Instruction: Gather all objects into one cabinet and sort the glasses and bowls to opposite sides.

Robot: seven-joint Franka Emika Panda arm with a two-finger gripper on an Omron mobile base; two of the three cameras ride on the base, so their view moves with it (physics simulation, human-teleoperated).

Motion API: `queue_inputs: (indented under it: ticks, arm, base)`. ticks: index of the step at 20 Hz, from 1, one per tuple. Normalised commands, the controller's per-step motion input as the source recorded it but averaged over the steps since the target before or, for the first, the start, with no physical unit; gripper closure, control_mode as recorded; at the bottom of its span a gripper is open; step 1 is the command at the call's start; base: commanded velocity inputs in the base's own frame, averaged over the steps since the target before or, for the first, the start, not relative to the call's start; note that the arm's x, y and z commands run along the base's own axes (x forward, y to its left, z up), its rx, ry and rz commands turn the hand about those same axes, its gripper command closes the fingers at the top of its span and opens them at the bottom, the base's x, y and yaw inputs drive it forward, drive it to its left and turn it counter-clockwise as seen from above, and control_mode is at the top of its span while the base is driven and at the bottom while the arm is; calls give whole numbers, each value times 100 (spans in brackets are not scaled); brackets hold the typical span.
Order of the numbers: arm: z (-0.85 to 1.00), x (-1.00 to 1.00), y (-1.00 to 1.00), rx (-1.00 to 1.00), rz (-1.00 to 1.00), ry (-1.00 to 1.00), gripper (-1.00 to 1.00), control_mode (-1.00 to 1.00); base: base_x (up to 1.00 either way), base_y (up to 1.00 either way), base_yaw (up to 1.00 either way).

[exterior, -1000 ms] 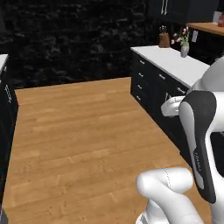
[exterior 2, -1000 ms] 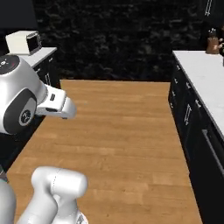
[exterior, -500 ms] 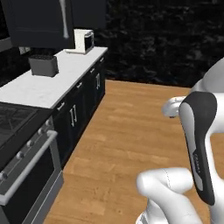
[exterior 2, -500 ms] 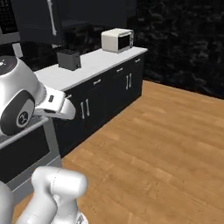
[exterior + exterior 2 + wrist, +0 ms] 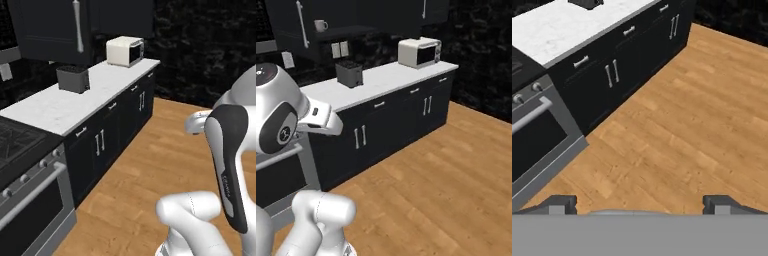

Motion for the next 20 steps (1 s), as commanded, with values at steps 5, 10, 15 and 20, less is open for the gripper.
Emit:
queue_inputs:
  ticks: [5,10,15,20]
  arm:
    - [0,0,0,0,0,0,-100,100]
    - [0,0,0,0,0,0,-100,100]
    - [0,0,0,0,0,0,-100,100]
    - [0,0,0,0,0,0,-100,100]
  base:
    - [69,-87,30]
    - [55,-73,44]
    - [59,-68,54]
    - [54,-62,54]
